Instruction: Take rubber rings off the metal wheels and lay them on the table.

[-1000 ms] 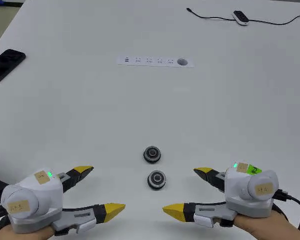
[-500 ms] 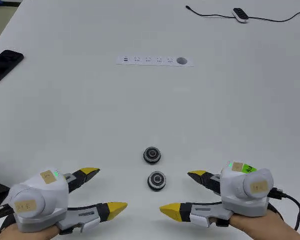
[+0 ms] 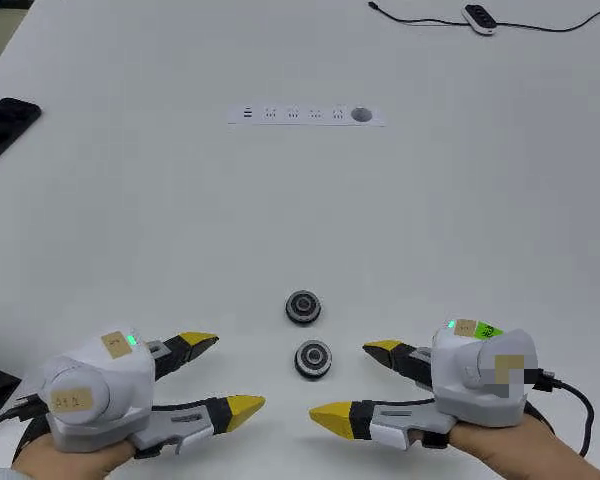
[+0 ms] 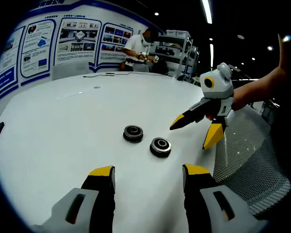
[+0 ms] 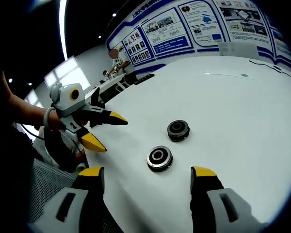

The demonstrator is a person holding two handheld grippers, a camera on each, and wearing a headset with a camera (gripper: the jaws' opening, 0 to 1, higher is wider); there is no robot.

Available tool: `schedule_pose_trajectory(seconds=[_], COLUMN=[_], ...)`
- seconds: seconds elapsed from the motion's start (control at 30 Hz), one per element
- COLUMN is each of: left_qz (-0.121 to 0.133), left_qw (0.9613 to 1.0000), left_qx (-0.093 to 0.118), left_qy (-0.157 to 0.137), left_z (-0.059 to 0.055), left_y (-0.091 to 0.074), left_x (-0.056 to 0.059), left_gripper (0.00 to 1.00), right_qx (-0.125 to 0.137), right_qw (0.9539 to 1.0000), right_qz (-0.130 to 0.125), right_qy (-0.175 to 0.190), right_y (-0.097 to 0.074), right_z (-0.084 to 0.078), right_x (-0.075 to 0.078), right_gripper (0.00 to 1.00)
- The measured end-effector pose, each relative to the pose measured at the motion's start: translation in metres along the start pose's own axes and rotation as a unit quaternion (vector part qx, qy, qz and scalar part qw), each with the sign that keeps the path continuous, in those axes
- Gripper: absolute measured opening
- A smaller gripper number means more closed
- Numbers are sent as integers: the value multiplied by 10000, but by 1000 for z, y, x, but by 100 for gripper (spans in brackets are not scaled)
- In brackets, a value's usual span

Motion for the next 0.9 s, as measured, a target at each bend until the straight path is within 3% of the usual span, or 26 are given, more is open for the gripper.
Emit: schedule_pose_trajectory(seconds=[0.67,0.9], left_qz=[-217,-282], left_qw=[9991,9983], left_qx=[-145,-220], left_qy=[334,461], left_z=[18,24], left_y=[21,29], left_x=[4,7], left_gripper=[42,39], right_qx=[232,181], right_qw=[9986,9972], right_qz=[218,314], right_qy=[432,656], right_y=[7,10], right_z=[3,-2], right_x=[0,1], right_gripper=[70,65])
Point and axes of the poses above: the centre of the closed fingertips' face, and the gripper's own axes: y roughly forward along the fingers, x roughly to its right, z roughly out of its top, the point moved 6 cm from there along -y, roughly backward along the fingers, and after that the axes turned 10 degrees about -x, right-handed, at the moved point
